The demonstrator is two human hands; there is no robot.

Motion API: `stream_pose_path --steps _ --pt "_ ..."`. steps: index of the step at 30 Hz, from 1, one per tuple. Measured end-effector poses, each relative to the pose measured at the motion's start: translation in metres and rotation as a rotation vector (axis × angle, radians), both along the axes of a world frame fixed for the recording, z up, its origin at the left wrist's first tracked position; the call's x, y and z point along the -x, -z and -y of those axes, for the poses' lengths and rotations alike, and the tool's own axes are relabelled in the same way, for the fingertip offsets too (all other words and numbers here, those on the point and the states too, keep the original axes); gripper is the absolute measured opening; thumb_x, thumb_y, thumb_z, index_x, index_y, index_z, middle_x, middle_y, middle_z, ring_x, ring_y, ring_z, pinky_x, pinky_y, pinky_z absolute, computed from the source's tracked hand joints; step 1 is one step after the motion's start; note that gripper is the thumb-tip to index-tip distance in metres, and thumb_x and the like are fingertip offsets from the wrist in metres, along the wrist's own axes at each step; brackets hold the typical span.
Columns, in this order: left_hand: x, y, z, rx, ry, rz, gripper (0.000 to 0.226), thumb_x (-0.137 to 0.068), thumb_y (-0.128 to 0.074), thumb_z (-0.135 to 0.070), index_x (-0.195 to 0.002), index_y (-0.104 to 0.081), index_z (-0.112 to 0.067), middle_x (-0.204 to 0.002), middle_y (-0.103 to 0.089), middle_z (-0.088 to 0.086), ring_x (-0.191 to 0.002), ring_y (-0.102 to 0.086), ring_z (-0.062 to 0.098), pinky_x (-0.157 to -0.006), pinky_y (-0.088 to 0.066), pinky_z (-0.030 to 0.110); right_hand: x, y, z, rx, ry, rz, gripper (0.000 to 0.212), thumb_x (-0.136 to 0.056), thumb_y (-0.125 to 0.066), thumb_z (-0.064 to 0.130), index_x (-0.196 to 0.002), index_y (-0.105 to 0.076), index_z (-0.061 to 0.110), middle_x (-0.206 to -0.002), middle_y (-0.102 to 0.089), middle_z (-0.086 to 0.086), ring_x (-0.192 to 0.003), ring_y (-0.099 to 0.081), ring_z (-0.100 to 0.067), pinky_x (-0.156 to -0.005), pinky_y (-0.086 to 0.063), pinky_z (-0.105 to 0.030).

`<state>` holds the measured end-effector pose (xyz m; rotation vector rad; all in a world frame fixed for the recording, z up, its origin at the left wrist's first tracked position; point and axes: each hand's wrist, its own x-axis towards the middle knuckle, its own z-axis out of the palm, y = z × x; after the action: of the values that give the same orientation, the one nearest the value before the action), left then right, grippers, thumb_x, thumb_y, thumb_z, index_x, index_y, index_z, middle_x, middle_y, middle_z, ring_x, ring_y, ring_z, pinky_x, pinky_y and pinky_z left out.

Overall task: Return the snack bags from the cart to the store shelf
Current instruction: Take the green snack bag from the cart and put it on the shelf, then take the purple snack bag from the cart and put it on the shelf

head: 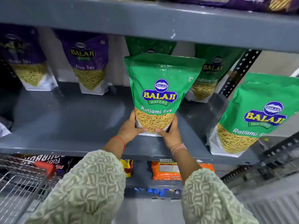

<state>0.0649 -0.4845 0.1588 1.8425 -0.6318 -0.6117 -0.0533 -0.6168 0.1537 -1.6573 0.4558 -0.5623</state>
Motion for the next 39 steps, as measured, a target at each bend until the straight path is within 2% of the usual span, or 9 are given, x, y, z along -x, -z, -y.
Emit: stream_pose_path --steps 8,14,19,22,25,29,33,37,39 --pt "0.008 0.009 0.001 -0.037 -0.047 0.033 0.085 -0.076 -0.068 -0.028 -0.14 -0.012 -0.034 -0.142 -0.046 0.0 -0.127 -0.045 0.026 -0.103 -0.037 0.037 -0.005 0.007 0.003 0.006 -0.009 -0.055 0.079 -0.074 -0.071 0.006 -0.133 -0.025 0.031 -0.113 -0.048 0.026 -0.103 -0.047 0.006 -0.072 -0.039 0.005" --pt "0.014 0.015 -0.005 0.035 -0.056 0.053 0.088 -0.073 -0.071 -0.023 -0.141 -0.015 -0.027 -0.144 -0.044 0.0 -0.13 -0.042 0.023 -0.102 -0.036 0.031 0.008 -0.001 -0.012 -0.015 0.089 -0.11 0.097 -0.069 -0.076 0.008 -0.143 -0.014 0.015 -0.148 -0.034 -0.01 -0.136 -0.032 -0.026 -0.113 -0.029 -0.046" --pt "0.032 0.025 -0.058 0.251 -0.421 0.036 0.073 -0.076 -0.07 -0.021 -0.137 -0.031 -0.019 -0.14 -0.047 0.013 -0.129 -0.046 0.02 -0.11 -0.035 0.036 0.032 0.015 -0.083 0.523 0.317 -0.195 0.072 -0.073 -0.069 0.039 -0.13 -0.039 0.007 -0.144 -0.03 -0.024 -0.133 -0.027 -0.039 -0.108 -0.022 -0.043" --pt "0.033 0.034 -0.143 0.344 -0.775 0.067 0.048 -0.079 -0.066 -0.023 -0.122 -0.047 -0.014 -0.124 -0.06 0.017 -0.114 -0.058 0.02 -0.102 -0.044 0.036 0.011 0.017 -0.141 0.716 0.039 -0.102 0.065 -0.072 -0.067 0.045 -0.121 -0.047 0.007 -0.14 -0.037 -0.024 -0.13 -0.033 -0.035 -0.107 -0.025 -0.04" --pt "0.03 0.035 -0.247 0.364 -1.223 0.076 0.039 -0.082 -0.063 -0.02 -0.115 -0.052 -0.002 -0.11 -0.061 0.022 -0.094 -0.058 0.016 -0.087 -0.047 0.019 -0.031 0.007 -0.21 0.717 -0.299 -0.032 0.071 -0.069 -0.069 0.048 -0.124 -0.045 0.009 -0.145 -0.032 -0.019 -0.133 -0.03 -0.028 -0.108 -0.024 -0.035" --pt "0.043 0.05 -0.376 0.171 -1.684 -0.051 0.026 -0.081 -0.065 -0.023 -0.097 -0.05 -0.01 -0.094 -0.056 0.016 -0.088 -0.049 0.019 -0.068 -0.036 0.021 -0.088 0.008 -0.323 0.677 -0.74 -0.051 0.089 -0.062 -0.076 0.047 -0.131 -0.037 0.008 -0.148 -0.029 -0.015 -0.135 -0.033 -0.028 -0.108 -0.028 -0.034" --pt "0.078 0.098 -0.445 0.087 -1.702 -0.39 0.042 -0.074 -0.072 -0.014 -0.109 -0.059 0.003 -0.115 -0.063 0.023 -0.101 -0.06 0.02 -0.089 -0.041 0.029 -0.131 0.035 -0.429 0.679 -1.171 -0.214 0.1 -0.061 -0.081 0.037 -0.138 -0.025 0.006 -0.151 -0.023 -0.018 -0.14 -0.022 -0.027 -0.112 -0.016 -0.028" --pt "0.091 0.163 -0.48 0.042 -1.706 -0.826 0.042 -0.069 -0.075 -0.012 -0.101 -0.06 0.01 -0.108 -0.065 0.028 -0.098 -0.064 0.022 -0.091 -0.045 0.039 -0.166 0.093 -0.52 0.722 -1.454 -0.435 0.101 -0.058 -0.084 0.029 -0.138 -0.026 0.007 -0.147 -0.031 -0.018 -0.135 -0.031 -0.028 -0.109 -0.022 -0.028" --pt "0.088 0.178 -0.481 0.024 -1.685 -0.858 0.034 -0.07 -0.075 -0.008 -0.09 -0.059 0.014 -0.085 -0.072 0.024 -0.089 -0.066 0.015 -0.088 -0.044 0.036 -0.18 0.115 -0.537 0.726 -1.507 -0.547 0.102 -0.058 -0.085 0.023 -0.139 -0.025 0.007 -0.146 -0.033 -0.017 -0.134 -0.034 -0.028 -0.112 -0.028 -0.036"
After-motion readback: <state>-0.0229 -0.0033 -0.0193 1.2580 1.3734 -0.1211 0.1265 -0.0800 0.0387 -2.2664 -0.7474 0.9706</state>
